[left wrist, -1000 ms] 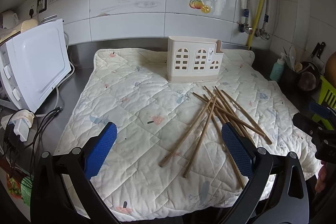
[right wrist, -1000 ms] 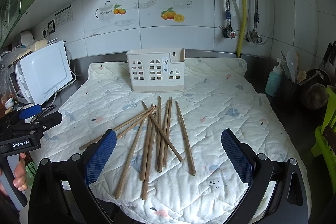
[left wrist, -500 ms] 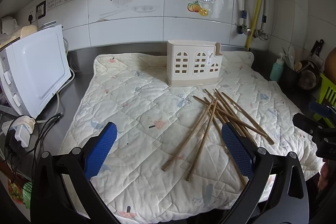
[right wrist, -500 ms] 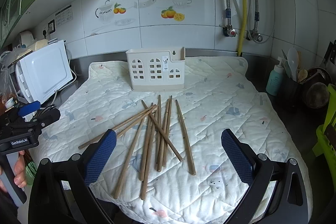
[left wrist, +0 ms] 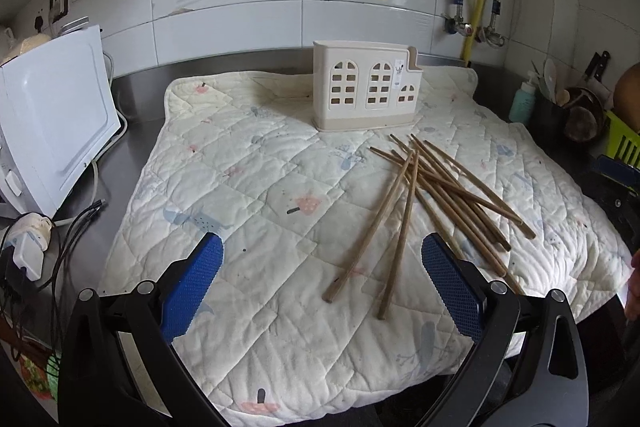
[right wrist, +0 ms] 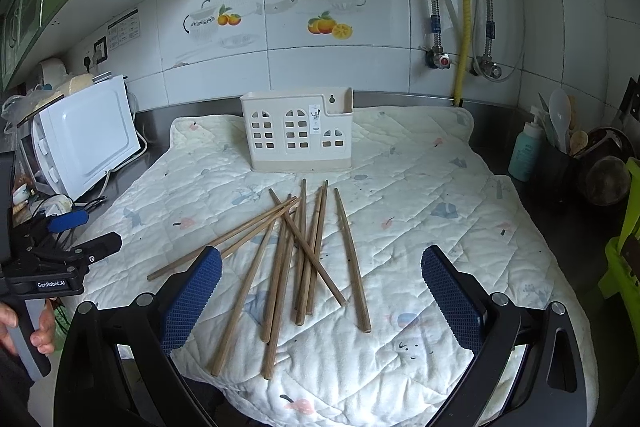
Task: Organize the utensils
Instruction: 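Lower the left tool and close it on one wooden chopstick, then lift the chopstick with the left tool and carry it over the white holder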
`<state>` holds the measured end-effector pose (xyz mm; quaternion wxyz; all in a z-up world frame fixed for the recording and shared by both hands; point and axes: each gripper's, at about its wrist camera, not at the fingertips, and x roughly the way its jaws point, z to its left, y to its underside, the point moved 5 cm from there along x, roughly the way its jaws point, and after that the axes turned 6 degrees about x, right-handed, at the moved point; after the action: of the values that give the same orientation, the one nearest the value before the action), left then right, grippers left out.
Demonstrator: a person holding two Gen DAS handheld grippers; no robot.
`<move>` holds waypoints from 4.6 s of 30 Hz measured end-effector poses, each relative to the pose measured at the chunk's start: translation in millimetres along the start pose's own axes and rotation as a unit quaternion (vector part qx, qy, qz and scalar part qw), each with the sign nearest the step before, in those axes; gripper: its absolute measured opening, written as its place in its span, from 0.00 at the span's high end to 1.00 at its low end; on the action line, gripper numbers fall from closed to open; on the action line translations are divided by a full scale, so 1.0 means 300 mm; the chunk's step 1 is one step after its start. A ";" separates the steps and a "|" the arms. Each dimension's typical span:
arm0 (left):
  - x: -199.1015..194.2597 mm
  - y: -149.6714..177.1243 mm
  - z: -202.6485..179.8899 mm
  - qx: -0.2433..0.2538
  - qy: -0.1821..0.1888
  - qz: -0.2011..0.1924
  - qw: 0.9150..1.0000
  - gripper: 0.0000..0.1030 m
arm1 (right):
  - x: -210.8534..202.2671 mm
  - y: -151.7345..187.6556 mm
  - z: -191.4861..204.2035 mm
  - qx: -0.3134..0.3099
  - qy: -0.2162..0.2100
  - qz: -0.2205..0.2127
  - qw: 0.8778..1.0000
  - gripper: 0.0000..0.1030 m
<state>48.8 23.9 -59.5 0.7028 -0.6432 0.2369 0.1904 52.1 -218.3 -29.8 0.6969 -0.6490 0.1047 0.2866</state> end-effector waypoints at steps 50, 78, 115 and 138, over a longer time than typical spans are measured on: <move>0.279 0.141 -0.079 0.089 0.109 0.045 0.989 0.95 | 0.184 0.080 -0.026 0.027 -0.034 0.046 0.998 0.07; 0.208 0.117 -0.056 0.032 0.097 0.019 0.995 0.95 | 0.251 0.148 -0.127 0.031 -0.013 0.076 0.997 0.61; 0.117 -0.008 -0.006 -0.004 0.095 -0.026 0.995 0.95 | 0.155 -0.007 -0.163 -0.015 0.004 0.022 1.000 0.94; 0.105 -0.474 0.061 -0.011 0.081 -0.090 0.993 0.96 | 0.158 -0.685 -0.086 -0.074 -0.067 0.002 0.995 0.94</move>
<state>157.3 26.6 39.1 0.6882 -0.6832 0.2320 0.0767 206.6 -229.3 115.7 0.6521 -0.6775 0.0374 0.3381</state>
